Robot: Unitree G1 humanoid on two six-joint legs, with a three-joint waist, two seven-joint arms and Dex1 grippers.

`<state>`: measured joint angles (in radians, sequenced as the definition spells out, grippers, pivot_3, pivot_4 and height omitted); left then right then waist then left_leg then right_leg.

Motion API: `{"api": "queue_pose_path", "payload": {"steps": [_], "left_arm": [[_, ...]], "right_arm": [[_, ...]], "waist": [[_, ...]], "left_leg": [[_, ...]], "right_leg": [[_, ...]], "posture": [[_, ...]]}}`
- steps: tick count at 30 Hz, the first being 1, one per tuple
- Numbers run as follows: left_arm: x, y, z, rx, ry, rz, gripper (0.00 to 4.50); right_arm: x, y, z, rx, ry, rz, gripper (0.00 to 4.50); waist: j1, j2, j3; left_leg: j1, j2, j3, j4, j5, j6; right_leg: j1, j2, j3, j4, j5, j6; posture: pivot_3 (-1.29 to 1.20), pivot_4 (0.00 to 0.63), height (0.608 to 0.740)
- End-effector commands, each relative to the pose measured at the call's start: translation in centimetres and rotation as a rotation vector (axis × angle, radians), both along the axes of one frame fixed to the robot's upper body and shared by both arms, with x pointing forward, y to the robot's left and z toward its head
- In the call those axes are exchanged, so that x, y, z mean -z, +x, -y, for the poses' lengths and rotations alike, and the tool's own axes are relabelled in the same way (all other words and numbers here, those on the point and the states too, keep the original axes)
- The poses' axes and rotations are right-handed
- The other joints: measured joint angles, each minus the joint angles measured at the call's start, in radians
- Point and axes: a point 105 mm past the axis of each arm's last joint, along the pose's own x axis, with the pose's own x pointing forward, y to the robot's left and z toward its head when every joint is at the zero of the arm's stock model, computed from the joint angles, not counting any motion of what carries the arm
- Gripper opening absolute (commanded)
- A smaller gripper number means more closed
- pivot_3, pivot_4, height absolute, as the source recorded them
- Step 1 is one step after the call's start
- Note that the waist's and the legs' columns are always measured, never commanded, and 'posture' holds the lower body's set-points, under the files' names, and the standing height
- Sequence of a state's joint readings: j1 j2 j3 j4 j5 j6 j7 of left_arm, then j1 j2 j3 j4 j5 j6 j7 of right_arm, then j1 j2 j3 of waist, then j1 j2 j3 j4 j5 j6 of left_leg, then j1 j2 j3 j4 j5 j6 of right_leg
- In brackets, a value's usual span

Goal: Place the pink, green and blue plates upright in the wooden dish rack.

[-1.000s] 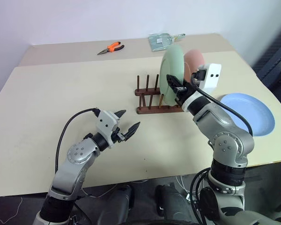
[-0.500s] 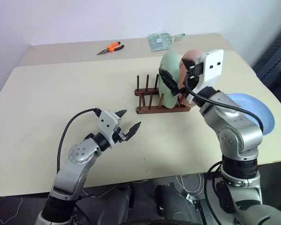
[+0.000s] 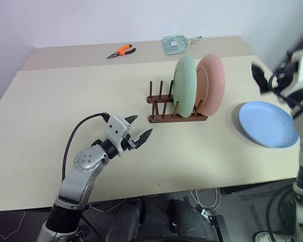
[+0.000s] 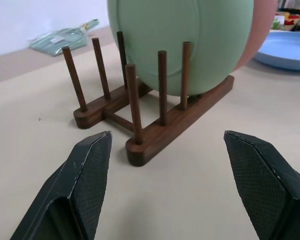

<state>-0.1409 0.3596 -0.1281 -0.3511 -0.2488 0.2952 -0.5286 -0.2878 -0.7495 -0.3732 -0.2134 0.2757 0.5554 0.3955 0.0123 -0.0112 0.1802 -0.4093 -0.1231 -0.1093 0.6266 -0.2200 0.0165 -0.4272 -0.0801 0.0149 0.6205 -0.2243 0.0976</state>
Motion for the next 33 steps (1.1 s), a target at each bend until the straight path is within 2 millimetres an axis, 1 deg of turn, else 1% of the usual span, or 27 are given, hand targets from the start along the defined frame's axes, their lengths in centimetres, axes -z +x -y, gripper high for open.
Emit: {"api": "queue_pose_path", "payload": {"steps": [1,3,6,8,9,10,12,14,15,18,19,20,22,23,25,26,27,28,29,31,32,33], "left_arm": [[-1.0,-0.1,0.6,0.046,-0.007,0.045,3.68],[-1.0,-0.1,0.8,0.058,-0.006,0.047,3.68],[-1.0,-0.1,0.9,0.063,-0.005,0.048,3.68],[-1.0,-0.1,0.9,0.064,-0.003,0.047,3.68],[-1.0,-0.1,0.9,0.065,-0.002,0.047,3.68],[-0.9,-0.2,0.9,0.064,0.001,0.047,3.68],[-0.9,-0.2,0.8,0.064,0.005,0.047,3.68],[-0.9,-0.2,0.8,0.062,0.006,0.047,3.68],[-0.9,-0.2,0.7,0.059,0.006,0.047,3.68],[-0.9,-0.3,0.7,0.054,0.007,0.047,3.68],[-0.8,-0.3,0.7,0.054,0.007,0.046,3.68],[-0.8,-0.3,0.6,0.048,0.008,0.046,3.68],[-0.7,-0.1,0.3,0.026,0.009,0.05,3.68],[-0.7,0.0,0.1,0.014,0.005,0.05,3.68],[-0.7,0.4,-0.5,-0.02,0.002,0.056,3.68],[-0.7,0.6,-0.9,-0.045,0.007,0.065,3.68],[-0.7,0.8,-1.3,-0.069,0.01,0.074,3.68],[-0.7,1.1,-1.8,-0.098,0.013,0.083,3.68],[-0.8,1.4,-2.2,-0.124,0.016,0.093,3.68],[-0.9,1.9,-3.1,-0.178,0.023,0.117,3.68],[-1.0,2.2,-3.6,-0.209,0.026,0.132,3.68],[-1.0,2.4,-4.0,-0.233,0.026,0.142,3.68]], "right_arm": [[3.5,-0.9,-1.5,-0.046,-0.021,-0.12,4.46],[6.0,-1.3,-1.9,-0.039,-0.026,-0.201,4.46],[9.2,-1.6,-1.2,0.034,-0.078,-0.28,4.46],[10.5,-1.5,-0.4,0.083,-0.103,-0.307,4.46],[10.9,-1.5,0.0,0.104,-0.125,-0.315,4.24],[11.1,-1.4,0.4,0.125,-0.136,-0.321,3.96],[11.1,-1.3,0.8,0.141,-0.147,-0.315,3.17],[10.9,-1.0,0.8,0.144,-0.138,-0.3,2.17],[10.7,-0.9,0.7,0.144,-0.139,-0.292,1.54],[10.3,-0.7,0.5,0.141,-0.141,-0.277,0.12],[10.3,-0.7,0.5,0.14,-0.14,-0.275,0.05],[9.6,-0.4,0.2,0.134,-0.126,-0.247,0.05],[7.4,0.0,-0.4,0.117,-0.133,-0.162,0.05],[5.9,0.3,-0.7,0.112,-0.142,-0.105,0.05],[1.2,0.8,-1.5,0.107,-0.131,0.07,0.05],[-1.6,0.9,-2.2,0.085,-0.107,0.176,0.05],[-4.2,0.7,-3.1,0.05,-0.077,0.267,0.05],[-7.0,0.4,-4.6,-0.026,-0.021,0.358,0.05],[-9.3,-0.2,-6.1,-0.106,0.04,0.432,0.05],[-12.8,-1.6,-8.8,-0.278,0.172,0.53,0.05],[-14.2,-2.3,-10.1,-0.374,0.244,0.556,0.05],[-15.1,-3.0,-11.3,-0.47,0.309,0.562,0.05]], "waist": [[-0.003,0.003,0.0],[-0.003,0.005,0.0],[0.001,0.006,0.0],[0.001,0.006,0.0],[0.002,0.006,0.0],[0.003,0.006,0.0],[0.003,0.006,-0.001],[0.002,0.006,-0.001],[0.002,0.006,-0.001],[0.001,0.006,-0.001],[0.001,0.006,-0.001],[0.001,0.006,-0.001],[0.001,0.006,0.0],[0.001,0.006,0.0],[-0.001,0.009,0.001],[-0.002,0.011,0.002],[-0.002,0.012,0.002],[-0.002,0.013,0.002],[-0.001,0.013,0.002],[-0.001,0.013,0.002],[0.0,0.012,0.002],[0.001,0.011,0.002]], "left_leg": [[0.0,0.0,0.0,0.0,0.0,0.0],[0.0,0.0,0.001,0.001,0.0,0.0],[0.0,0.0,0.001,0.002,0.0,0.0],[0.0,0.0,0.001,0.003,0.0,0.0],[0.0,0.0,0.001,0.003,0.0,0.0],[0.0,0.0,0.001,0.002,0.0,0.0],[0.0,0.0,0.001,0.002,0.0,0.0],[0.0,0.0,0.001,0.002,0.0,0.0],[0.0,0.0,0.001,0.002,0.0,0.0],[0.0,0.0,0.001,0.002,0.0,0.0],[0.0,0.0,0.001,0.002,0.0,0.0],[0.0,0.0,0.001,0.002,0.0,0.0],[0.0,0.0,0.001,0.002,0.0,0.0],[0.0,0.0,0.001,0.002,0.0,0.0],[0.0,0.0,0.001,0.002,0.0,0.0],[0.0,0.0,0.001,0.003,0.0,0.0],[0.0,0.0,0.002,0.003,0.0,0.0],[0.0,0.0,0.002,0.003,0.0,0.0],[0.0,0.0,0.002,0.002,0.0,0.0],[0.0,0.001,0.001,0.001,0.0,0.0],[0.0,0.001,0.0,0.0,0.0,0.0],[0.0,0.001,-0.001,0.0,0.0,0.0]], "right_leg": [[0.0,0.0,0.0,0.0,0.0,0.0],[0.0,0.0,0.001,0.001,-0.001,-0.001],[0.0,0.0,0.001,0.001,-0.001,-0.002],[0.001,0.0,0.001,0.0,-0.001,-0.002],[0.001,0.0,0.001,0.0,-0.001,-0.002],[0.001,0.0,0.001,0.0,-0.001,-0.002],[0.001,0.0,0.0,0.0,-0.001,-0.001],[0.001,0.0,0.0,0.0,-0.001,-0.001],[0.001,0.0,0.0,0.0,-0.001,-0.001],[0.001,0.0,0.0,0.0,0.0,0.0],[0.001,0.0,0.0,0.0,0.0,0.0],[0.001,0.0,0.0,0.0,0.0,0.0],[0.001,0.0,0.0,0.0,0.0,0.0],[0.0,0.0,0.001,0.0,0.0,0.0],[0.0,0.0,0.001,0.0,0.0,0.0],[0.0,0.0,0.001,0.0,0.0,0.0],[0.0,0.0,0.001,0.0,0.0,0.0],[0.0,0.0,0.001,0.001,0.0,0.001],[0.0,0.0,0.001,0.001,0.001,0.001],[-0.001,0.001,0.0,0.001,0.001,0.002],[-0.001,0.001,0.0,0.001,0.001,0.002],[-0.001,0.001,-0.001,0.001,0.001,0.002]], "posture": [[0.0,0.15,0.729],[0.0,0.15,0.729],[0.0,0.15,0.729],[0.0,0.15,0.729],[0.0,0.15,0.729],[0.0,0.15,0.729],[0.0,0.15,0.729],[0.0,0.15,0.729],[0.0,0.15,0.729],[0.0,0.15,0.729],[0.0,0.15,0.729],[0.0,0.15,0.729],[0.0,0.15,0.729],[0.0,0.15,0.729],[0.0,0.15,0.729],[0.0,0.15,0.729],[0.0,0.15,0.729],[0.0,0.15,0.729],[0.0,0.15,0.729],[0.0,0.15,0.729],[0.0,0.15,0.729],[0.0,0.15,0.729]]}}
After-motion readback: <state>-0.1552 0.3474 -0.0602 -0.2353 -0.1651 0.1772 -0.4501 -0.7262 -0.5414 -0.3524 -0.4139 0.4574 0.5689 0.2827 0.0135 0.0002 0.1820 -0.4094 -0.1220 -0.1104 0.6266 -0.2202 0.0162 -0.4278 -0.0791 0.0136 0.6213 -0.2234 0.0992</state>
